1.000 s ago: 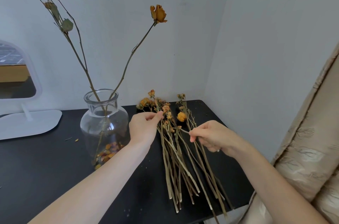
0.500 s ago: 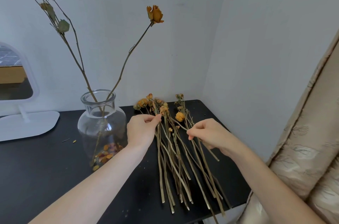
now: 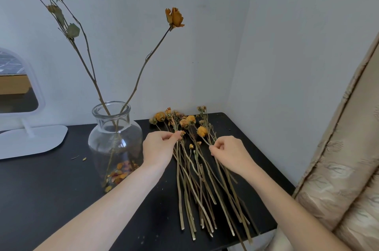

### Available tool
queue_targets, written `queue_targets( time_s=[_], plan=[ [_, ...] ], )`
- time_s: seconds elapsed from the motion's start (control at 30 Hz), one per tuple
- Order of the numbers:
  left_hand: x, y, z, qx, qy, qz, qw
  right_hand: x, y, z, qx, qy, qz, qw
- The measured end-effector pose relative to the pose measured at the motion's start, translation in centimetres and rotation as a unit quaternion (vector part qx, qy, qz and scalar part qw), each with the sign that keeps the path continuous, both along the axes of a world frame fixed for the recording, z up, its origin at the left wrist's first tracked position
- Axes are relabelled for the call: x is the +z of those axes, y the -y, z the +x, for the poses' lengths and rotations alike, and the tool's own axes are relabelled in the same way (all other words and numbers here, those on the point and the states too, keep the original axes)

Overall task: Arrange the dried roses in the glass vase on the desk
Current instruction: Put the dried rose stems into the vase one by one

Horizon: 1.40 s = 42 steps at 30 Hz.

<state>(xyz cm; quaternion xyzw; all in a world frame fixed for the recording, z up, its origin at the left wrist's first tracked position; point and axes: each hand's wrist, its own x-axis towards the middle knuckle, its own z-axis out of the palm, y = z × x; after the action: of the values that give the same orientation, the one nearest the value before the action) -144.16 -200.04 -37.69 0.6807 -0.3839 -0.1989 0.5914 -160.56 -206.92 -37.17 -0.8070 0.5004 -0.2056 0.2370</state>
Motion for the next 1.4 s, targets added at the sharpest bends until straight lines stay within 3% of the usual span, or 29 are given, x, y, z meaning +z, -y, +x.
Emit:
queue_targets(
  time_s=[0.13, 0.33, 0.6, 0.73, 0.87, 1.07, 1.4],
  plan=[
    [0.3, -0.1, -0.3, -0.013, -0.005, -0.012, 1.0, 0.7, 0.1, -0.1, -0.014, 0.122, 0.059, 0.991],
    [3.0, -1.2, -0.5, -0.062, 0.003, -0.087, 0.994, 2.5, -0.4, 0.2, -0.009, 0.272, 0.073, 0.96],
    [8.0, -6.5, 2.4, -0.07, 0.066, -0.167, 0.981, 5.7, -1.4, 2.1, 0.039, 0.43, 0.169, 0.886],
    [11.0, -9.7, 6.2, 0.011, 0.116, -0.209, 0.971, 7.2, -2.1, 4.0, 0.088, 0.454, 0.159, 0.872],
    [14.1, -11.4, 10.1, 0.1, 0.114, -0.25, 0.956, 8.9, -3.3, 6.5, 0.139, 0.458, 0.135, 0.868],
    [16.9, -10.8, 13.0, 0.192, 0.153, -0.296, 0.923, 10.4, -5.1, 9.5, 0.157, 0.461, 0.077, 0.87],
    [12.9, -8.4, 13.0, 0.175, 0.187, -0.218, 0.942, 10.7, -5.5, 10.1, 0.174, 0.451, 0.042, 0.875]
  ],
)
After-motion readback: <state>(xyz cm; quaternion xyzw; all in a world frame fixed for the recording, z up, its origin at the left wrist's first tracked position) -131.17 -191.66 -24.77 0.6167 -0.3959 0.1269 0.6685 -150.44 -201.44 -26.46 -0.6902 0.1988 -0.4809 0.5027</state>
